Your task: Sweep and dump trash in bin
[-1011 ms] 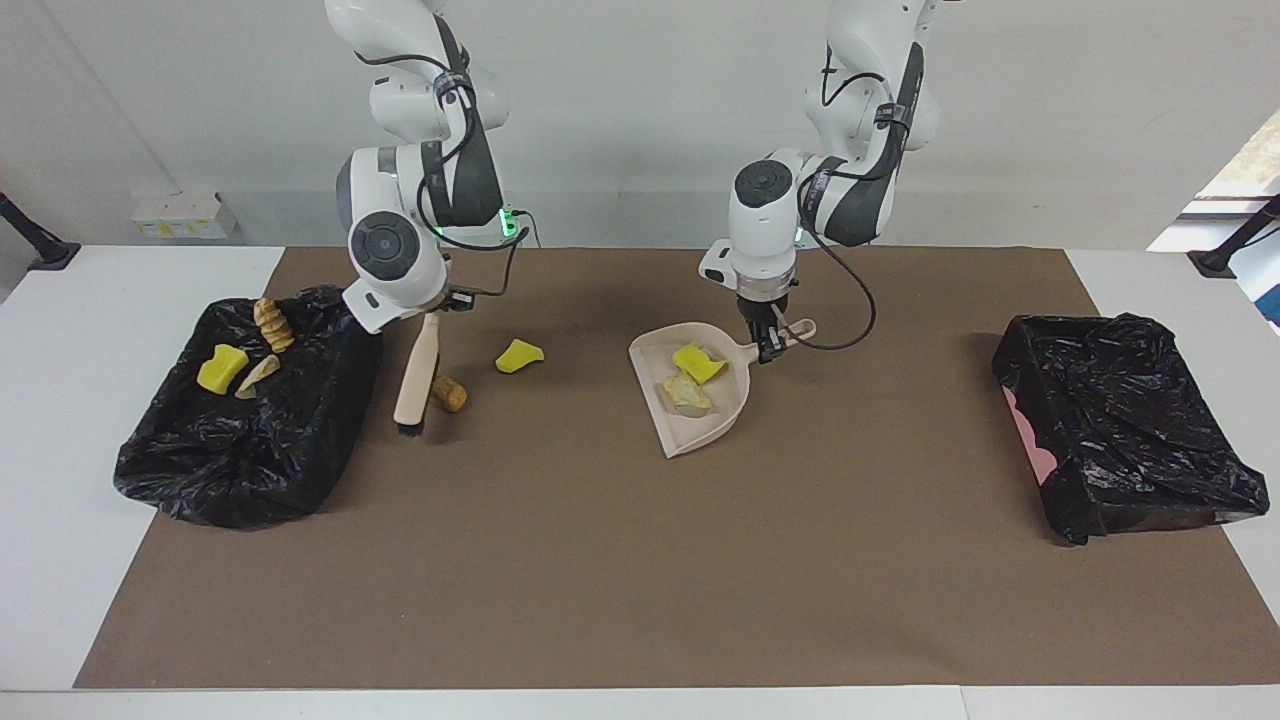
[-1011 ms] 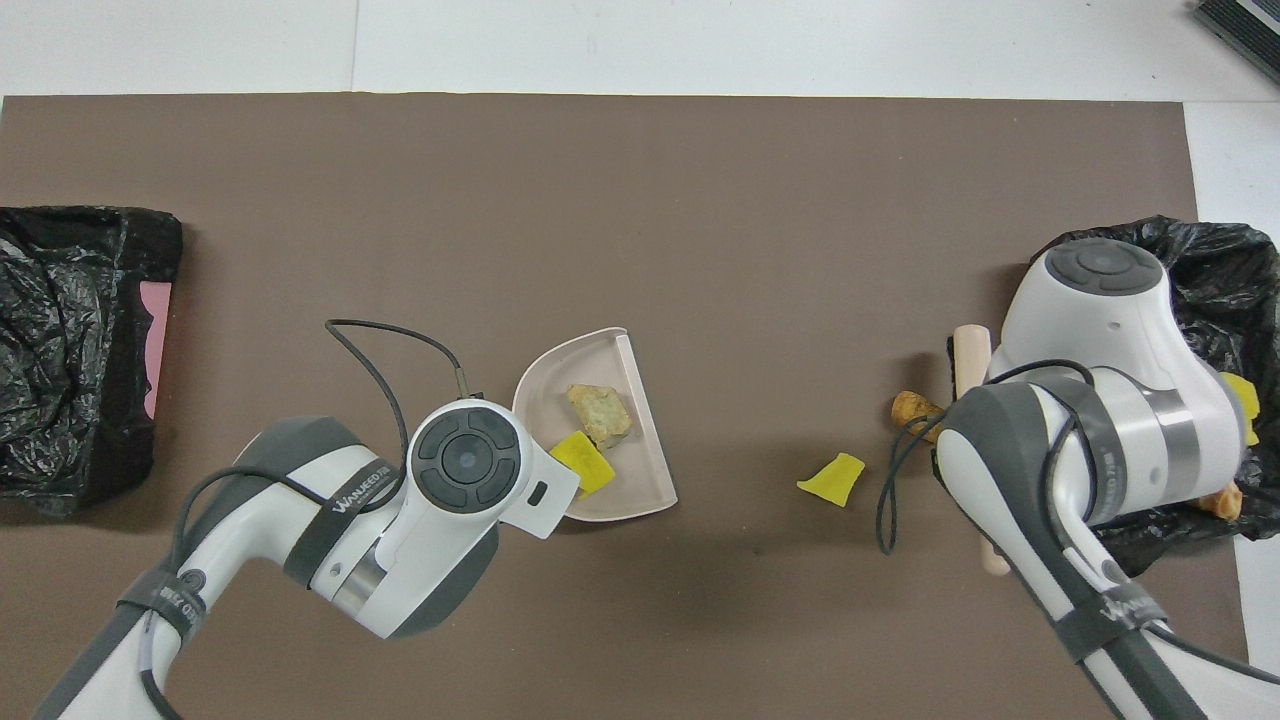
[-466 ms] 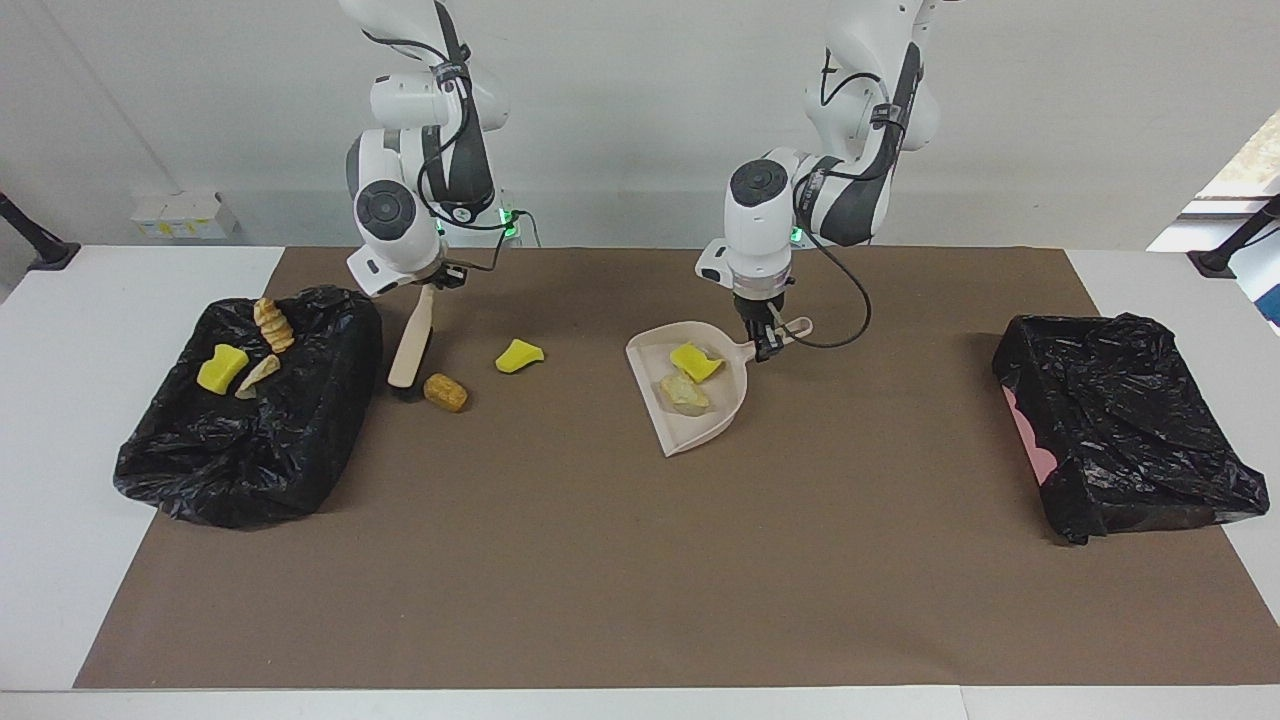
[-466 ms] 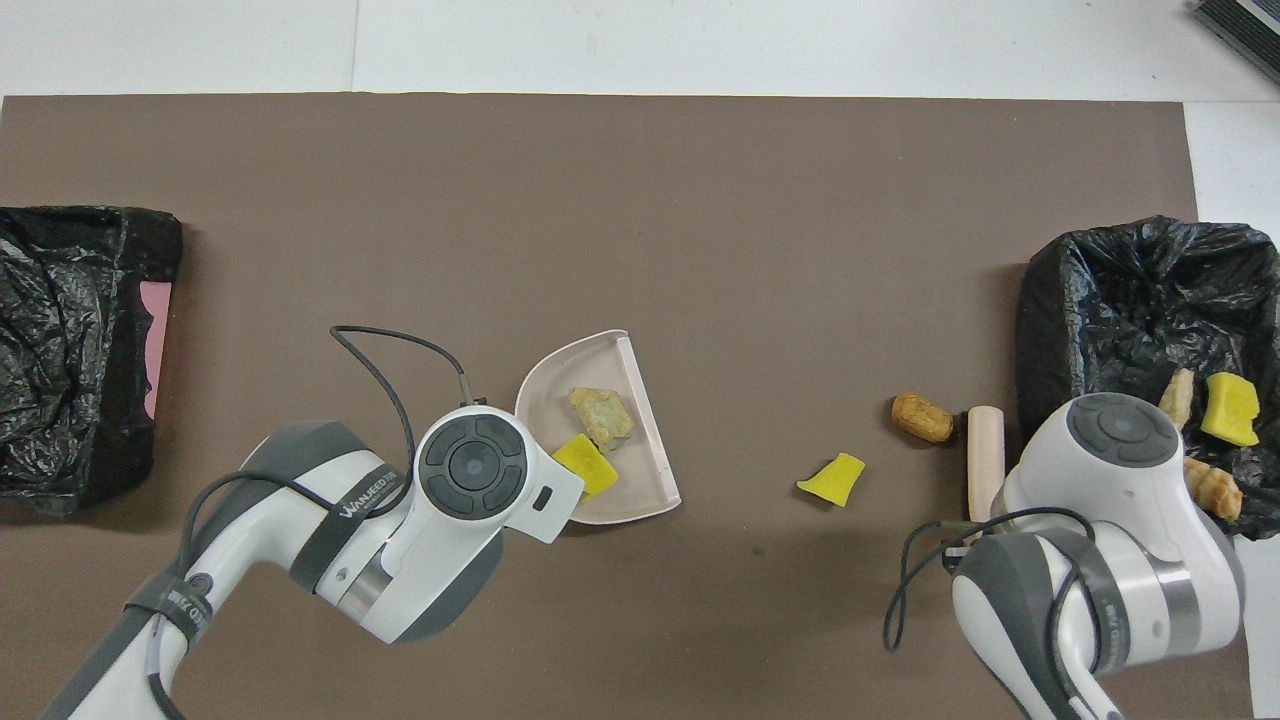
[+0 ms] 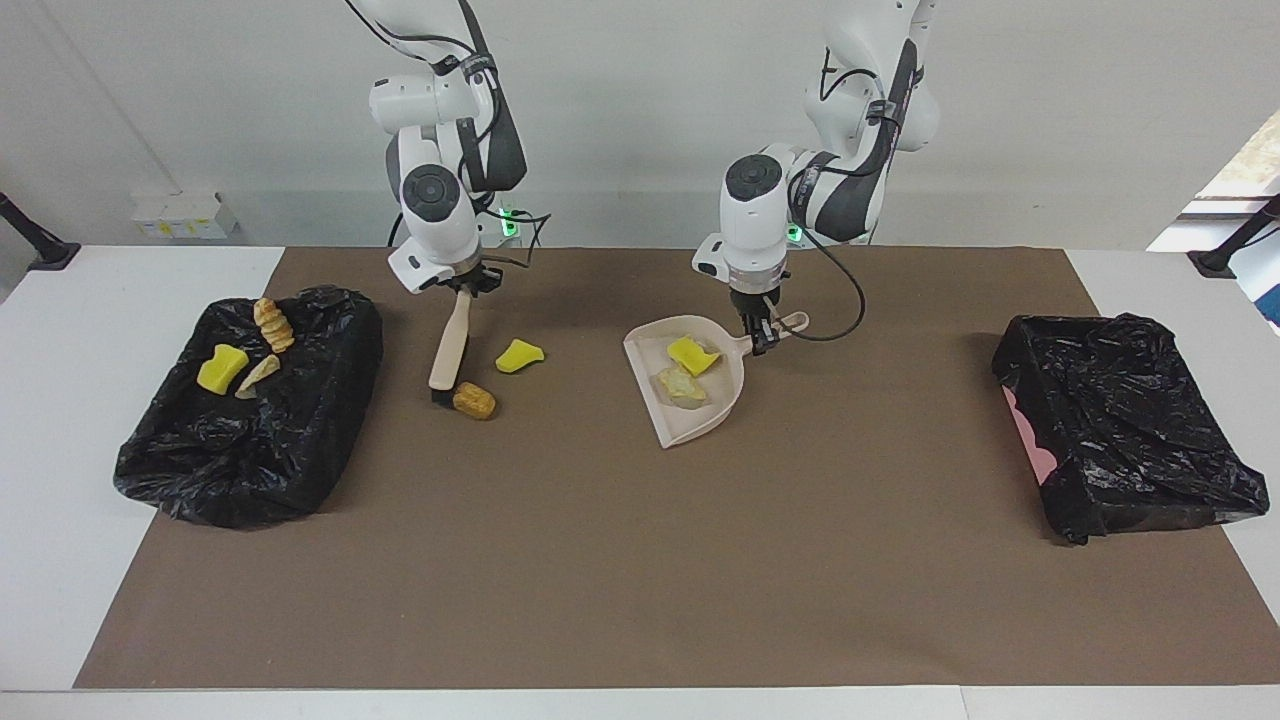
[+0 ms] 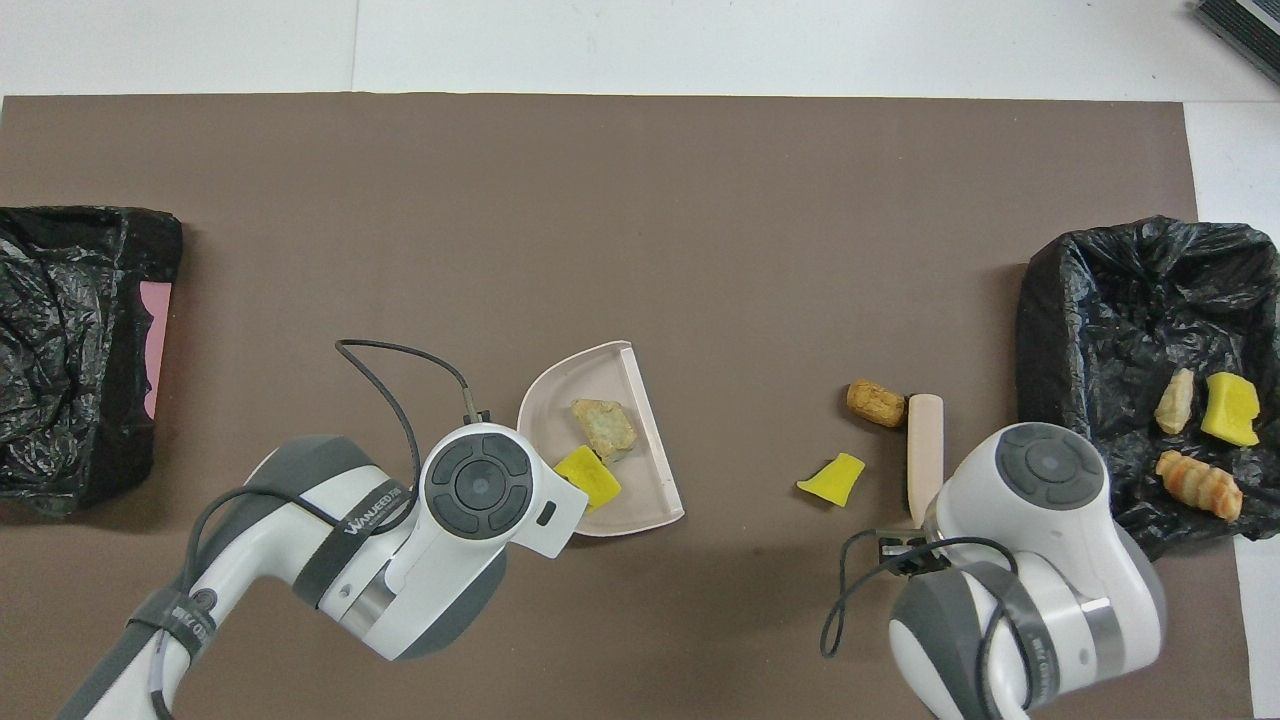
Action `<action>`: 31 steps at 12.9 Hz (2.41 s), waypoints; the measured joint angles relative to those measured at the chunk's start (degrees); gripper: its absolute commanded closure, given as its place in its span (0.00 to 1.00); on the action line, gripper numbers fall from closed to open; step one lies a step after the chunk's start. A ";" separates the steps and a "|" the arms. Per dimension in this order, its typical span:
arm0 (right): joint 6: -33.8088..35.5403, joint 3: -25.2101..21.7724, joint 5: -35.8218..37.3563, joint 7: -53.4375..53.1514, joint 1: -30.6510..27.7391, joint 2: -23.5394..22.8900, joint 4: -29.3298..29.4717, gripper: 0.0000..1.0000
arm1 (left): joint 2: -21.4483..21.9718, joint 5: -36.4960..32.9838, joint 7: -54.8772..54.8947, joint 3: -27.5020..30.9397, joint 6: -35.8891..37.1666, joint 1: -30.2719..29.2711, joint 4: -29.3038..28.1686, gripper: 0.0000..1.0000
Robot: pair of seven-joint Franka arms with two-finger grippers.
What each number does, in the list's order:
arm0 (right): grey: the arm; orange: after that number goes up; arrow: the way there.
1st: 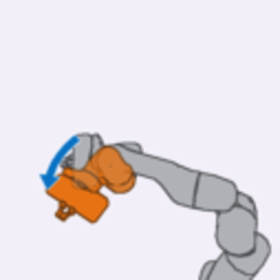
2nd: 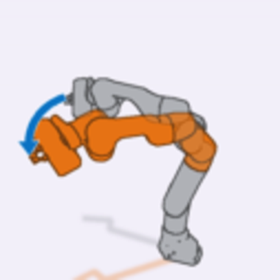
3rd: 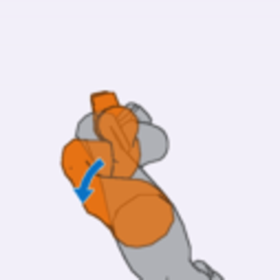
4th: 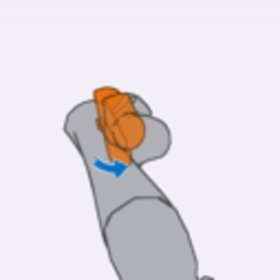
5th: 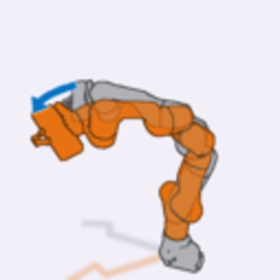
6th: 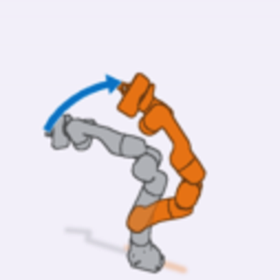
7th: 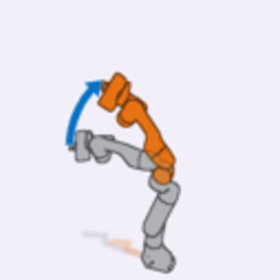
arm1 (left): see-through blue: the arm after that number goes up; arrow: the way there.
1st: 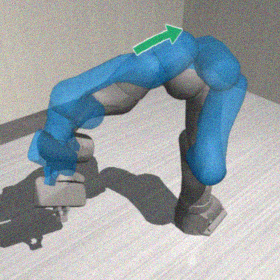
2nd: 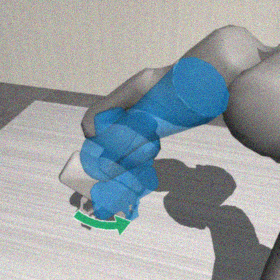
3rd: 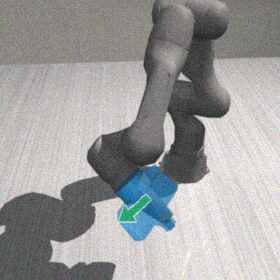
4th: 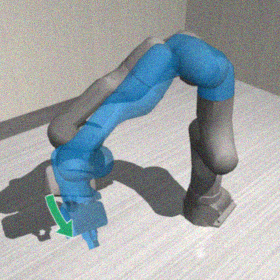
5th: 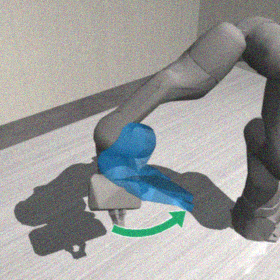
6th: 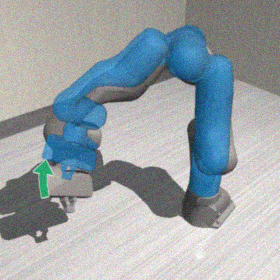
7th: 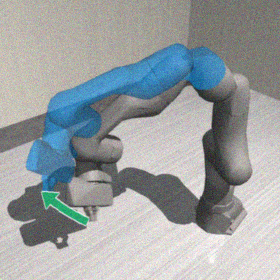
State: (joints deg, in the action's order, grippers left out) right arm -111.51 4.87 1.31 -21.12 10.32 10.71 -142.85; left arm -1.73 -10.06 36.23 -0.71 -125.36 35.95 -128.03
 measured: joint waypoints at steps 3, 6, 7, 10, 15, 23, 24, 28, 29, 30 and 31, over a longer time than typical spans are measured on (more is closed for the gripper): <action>-1.73 0.08 -2.73 -1.18 5.23 -2.44 1.45 1.00 | 0.01 0.00 -0.01 0.03 -0.22 0.00 -0.15 1.00; -2.63 0.15 -5.95 -1.26 10.26 -6.48 5.05 1.00 | 0.04 0.00 -0.01 0.13 -0.58 0.00 -0.36 1.00; -3.59 0.17 -7.05 -1.94 11.92 -8.47 6.68 1.00 | 0.05 0.00 -0.01 0.14 -0.71 0.00 -0.46 1.00; -4.63 0.23 -9.81 -4.56 16.39 -14.45 13.16 1.00 | 0.07 0.00 0.00 0.21 -0.98 -0.01 -0.56 1.00; -4.63 0.28 -16.31 -4.82 21.85 -18.66 19.92 1.00 | 0.07 0.00 0.00 0.26 -1.14 -0.04 -0.61 1.00; 4.06 -0.21 -21.12 -4.21 19.92 -21.85 33.19 1.00 | 0.07 0.00 0.00 0.36 -1.87 -0.25 -0.81 1.00; 4.90 -0.28 -19.15 -4.05 18.77 -21.85 33.86 1.00 | 0.07 0.00 -0.01 0.36 -1.88 -0.25 -0.81 1.00; 7.00 -0.35 -5.60 -1.54 14.50 -22.11 35.04 1.00 | 0.07 0.00 -0.18 0.46 -2.65 -0.37 -0.94 1.00; 7.16 -0.37 -2.95 0.79 13.25 -22.42 34.98 1.00 | 0.07 0.00 -0.25 0.49 -2.77 -0.40 -0.97 1.00; 7.16 -0.43 -0.77 3.80 11.30 -22.94 34.81 1.00 | 0.07 0.00 -0.35 0.50 -2.82 -0.40 -0.99 1.00; 7.15 -0.47 0.71 6.96 8.94 -23.69 34.74 1.00 | 0.07 0.00 -0.43 0.50 -2.83 -0.41 -1.00 1.00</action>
State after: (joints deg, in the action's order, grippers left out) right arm -104.36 4.40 2.02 -14.16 19.26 -12.98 -108.11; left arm -1.66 -10.06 35.80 -0.20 -128.19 35.54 -129.03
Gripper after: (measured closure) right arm 0.744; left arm 0.687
